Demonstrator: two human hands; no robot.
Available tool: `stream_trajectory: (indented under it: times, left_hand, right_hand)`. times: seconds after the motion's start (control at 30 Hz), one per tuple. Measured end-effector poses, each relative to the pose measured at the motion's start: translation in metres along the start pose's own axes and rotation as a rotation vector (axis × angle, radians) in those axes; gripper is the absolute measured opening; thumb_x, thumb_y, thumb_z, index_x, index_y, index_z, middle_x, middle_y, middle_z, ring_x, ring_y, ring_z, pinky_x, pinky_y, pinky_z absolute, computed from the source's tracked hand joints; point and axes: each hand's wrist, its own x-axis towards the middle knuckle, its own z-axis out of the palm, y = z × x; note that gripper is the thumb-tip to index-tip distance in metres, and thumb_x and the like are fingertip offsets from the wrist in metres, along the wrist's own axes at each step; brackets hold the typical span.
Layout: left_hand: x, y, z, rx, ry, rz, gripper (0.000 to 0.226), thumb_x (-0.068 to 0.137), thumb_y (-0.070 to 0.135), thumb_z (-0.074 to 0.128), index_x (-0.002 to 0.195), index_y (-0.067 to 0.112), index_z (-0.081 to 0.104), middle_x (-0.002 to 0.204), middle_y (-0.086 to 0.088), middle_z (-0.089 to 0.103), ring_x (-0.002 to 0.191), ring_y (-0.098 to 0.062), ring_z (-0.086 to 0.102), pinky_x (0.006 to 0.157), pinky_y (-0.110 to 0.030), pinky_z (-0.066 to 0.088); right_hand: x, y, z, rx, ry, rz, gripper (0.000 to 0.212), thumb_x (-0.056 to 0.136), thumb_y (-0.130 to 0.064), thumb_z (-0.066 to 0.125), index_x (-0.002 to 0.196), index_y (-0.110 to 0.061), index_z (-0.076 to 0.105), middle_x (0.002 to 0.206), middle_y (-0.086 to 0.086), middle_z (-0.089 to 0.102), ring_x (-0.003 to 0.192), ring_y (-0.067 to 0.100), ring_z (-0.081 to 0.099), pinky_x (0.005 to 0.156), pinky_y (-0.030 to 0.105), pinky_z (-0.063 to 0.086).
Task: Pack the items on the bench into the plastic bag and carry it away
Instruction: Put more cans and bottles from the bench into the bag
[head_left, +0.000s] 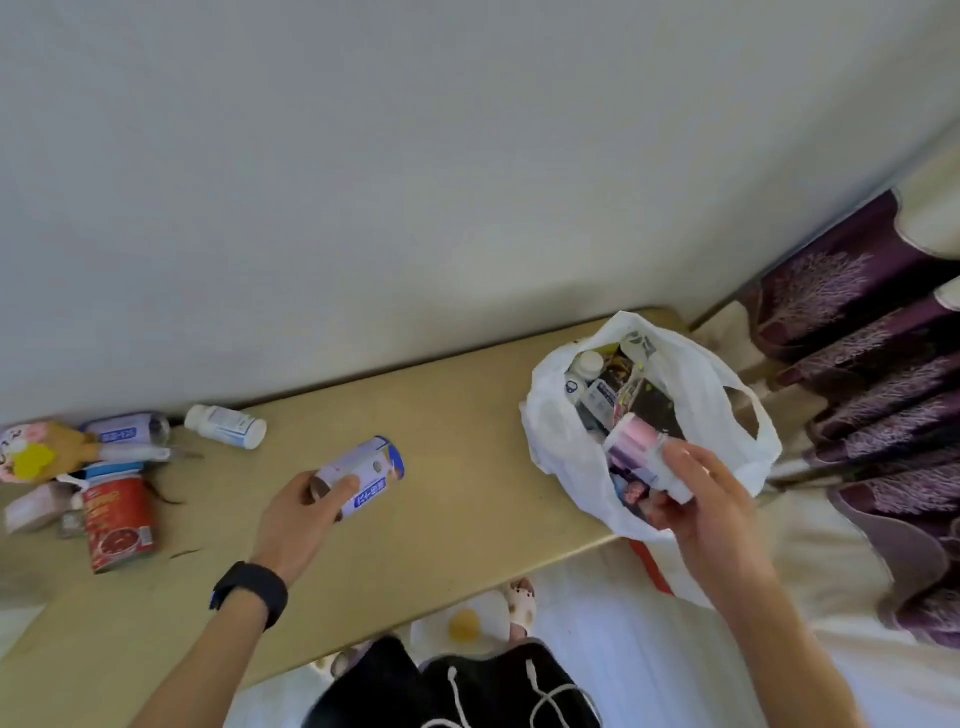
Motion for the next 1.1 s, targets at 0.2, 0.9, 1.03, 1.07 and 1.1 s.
stream_trajectory:
  times: [0.2, 0.9, 1.03, 1.07, 1.1]
  left_hand:
    - [-0.045, 0.087, 0.078, -0.212, -0.002, 0.102, 0.051, 0.066, 0.058, 0.06, 0.101, 0.021, 0.068, 0.091, -0.001, 0.075, 0.088, -0.026, 0.069, 0.078, -0.046, 0.058]
    - [-0.083, 0.258, 0.139, 0.429, 0.077, 0.547, 0.038, 0.069, 0.059, 0.06, 0.099, 0.036, 0.059, 0.093, 0.017, 0.065, 0.083, 0.001, 0.06, 0.064, -0.014, 0.043]
    - [-0.065, 0.282, 0.198, 1.151, 0.089, 0.774, 0.053, 0.075, 0.069, 0.054, 0.108, 0.027, 0.057, 0.102, 0.007, 0.063, 0.094, -0.019, 0.059, 0.068, -0.03, 0.041]
    - [-0.058, 0.283, 0.217, 1.271, 0.076, 0.797, 0.056, 0.076, 0.07, 0.05, 0.107, 0.024, 0.057, 0.103, 0.004, 0.065, 0.096, -0.022, 0.059, 0.069, -0.031, 0.038]
    - [-0.051, 0.283, 0.235, 1.365, 0.057, 0.785, 0.058, 0.076, 0.071, 0.048, 0.106, 0.022, 0.058, 0.103, 0.002, 0.066, 0.097, -0.024, 0.058, 0.071, -0.032, 0.037]
  right_hand:
    - [0.099, -0.031, -0.059, -0.805, -0.006, -0.151, 0.04, 0.076, -0.052, 0.073, 0.107, -0.032, 0.059, 0.097, -0.005, 0.062, 0.085, 0.016, 0.058, 0.071, 0.032, 0.041]
    - [0.173, 0.021, -0.125, -1.053, 0.411, -0.447, 0.062, 0.076, -0.042, 0.071, 0.133, -0.034, 0.047, 0.155, 0.016, 0.024, 0.139, 0.041, 0.024, 0.106, 0.056, 0.032]
    - [0.177, 0.046, -0.16, -0.901, 0.064, -0.005, 0.061, 0.09, -0.033, 0.061, 0.145, -0.035, 0.034, 0.151, 0.016, 0.032, 0.125, 0.041, 0.047, 0.097, 0.046, 0.047]
    - [0.176, 0.05, -0.161, -0.894, 0.046, -0.012, 0.058, 0.092, -0.023, 0.057, 0.145, -0.027, 0.037, 0.144, 0.016, 0.043, 0.12, 0.039, 0.053, 0.094, 0.044, 0.048]
    - [0.174, 0.052, -0.161, -0.882, 0.076, -0.052, 0.056, 0.091, -0.015, 0.054, 0.145, -0.02, 0.04, 0.139, 0.017, 0.051, 0.119, 0.039, 0.055, 0.095, 0.043, 0.048]
